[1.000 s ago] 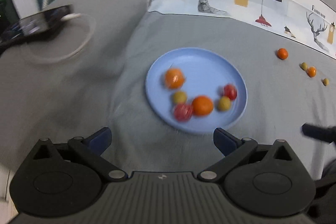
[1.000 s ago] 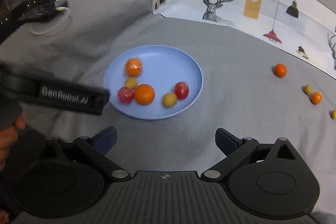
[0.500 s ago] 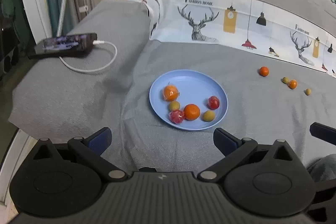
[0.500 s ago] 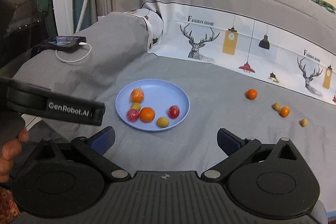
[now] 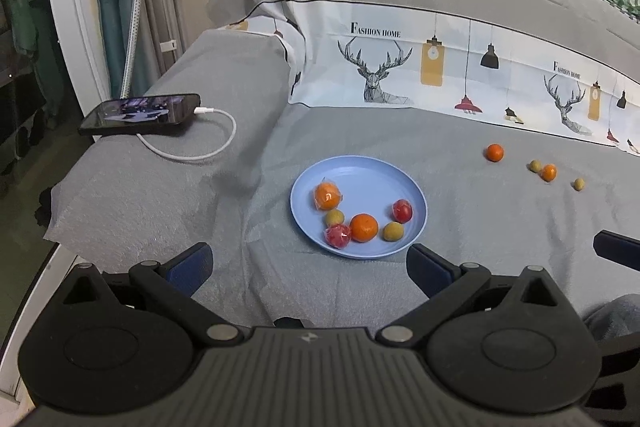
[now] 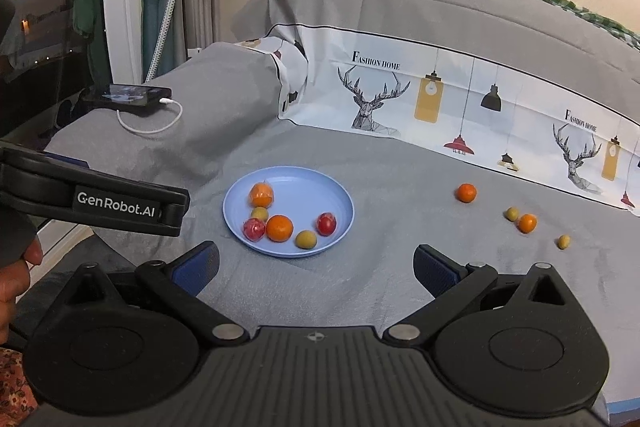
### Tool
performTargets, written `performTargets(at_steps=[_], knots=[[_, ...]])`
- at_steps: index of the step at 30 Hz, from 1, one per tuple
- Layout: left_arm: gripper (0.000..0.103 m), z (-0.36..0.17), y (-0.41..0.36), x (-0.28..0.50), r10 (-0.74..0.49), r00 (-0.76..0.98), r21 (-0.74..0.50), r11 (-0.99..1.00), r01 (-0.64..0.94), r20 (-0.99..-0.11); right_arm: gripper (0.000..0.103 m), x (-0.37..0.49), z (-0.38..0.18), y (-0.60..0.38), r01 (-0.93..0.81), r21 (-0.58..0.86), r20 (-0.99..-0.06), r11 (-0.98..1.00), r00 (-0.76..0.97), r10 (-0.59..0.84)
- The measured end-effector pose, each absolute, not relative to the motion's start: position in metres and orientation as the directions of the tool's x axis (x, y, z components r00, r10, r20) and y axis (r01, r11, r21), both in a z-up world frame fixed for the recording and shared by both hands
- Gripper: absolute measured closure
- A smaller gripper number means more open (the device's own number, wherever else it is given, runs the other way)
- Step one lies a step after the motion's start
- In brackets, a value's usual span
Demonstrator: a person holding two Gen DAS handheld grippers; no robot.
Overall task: Organize fruits
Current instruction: 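Lift both open tools away from the plate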
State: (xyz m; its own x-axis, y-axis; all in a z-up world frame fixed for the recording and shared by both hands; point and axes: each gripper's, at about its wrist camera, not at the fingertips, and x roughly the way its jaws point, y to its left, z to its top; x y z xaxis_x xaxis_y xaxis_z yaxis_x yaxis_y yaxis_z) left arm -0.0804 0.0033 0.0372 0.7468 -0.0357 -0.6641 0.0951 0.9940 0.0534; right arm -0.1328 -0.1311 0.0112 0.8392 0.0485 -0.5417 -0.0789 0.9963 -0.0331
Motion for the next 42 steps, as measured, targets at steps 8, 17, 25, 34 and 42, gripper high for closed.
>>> performTargets(at_steps=[8, 17, 25, 34, 42], knots=[[0.000, 0.040, 0.002, -0.089, -0.042, 0.755, 0.060, 0.992, 0.107, -0.655, 0.001, -0.138, 0.014, -0.129, -0.077, -0.032, -0.534, 0.996, 0.844, 0.048], [0.000, 0.039, 0.005, -0.085, -0.040, 0.753, 0.058, 0.993, 0.104, -0.657, 0.001, -0.136, 0.013, -0.129, -0.089, -0.031, -0.538, 0.996, 0.841, 0.058], [0.000, 0.036, 0.006, -0.082, -0.043, 0.749, 0.057, 0.993, 0.107, -0.662, 0.001, -0.133, 0.007, -0.130, -0.092, -0.017, -0.554, 0.996, 0.830, 0.067], [0.000, 0.031, 0.004, -0.074, -0.044, 0.736, 0.058, 0.992, 0.112, -0.675, 0.001, -0.125, 0.001, -0.133, -0.086, -0.003, -0.567, 0.996, 0.821, 0.069], [0.000, 0.022, 0.001, -0.062, -0.047, 0.716, 0.057, 0.991, 0.120, -0.697, 0.001, -0.113, -0.006, -0.137, -0.072, 0.017, -0.593, 0.997, 0.803, 0.068]])
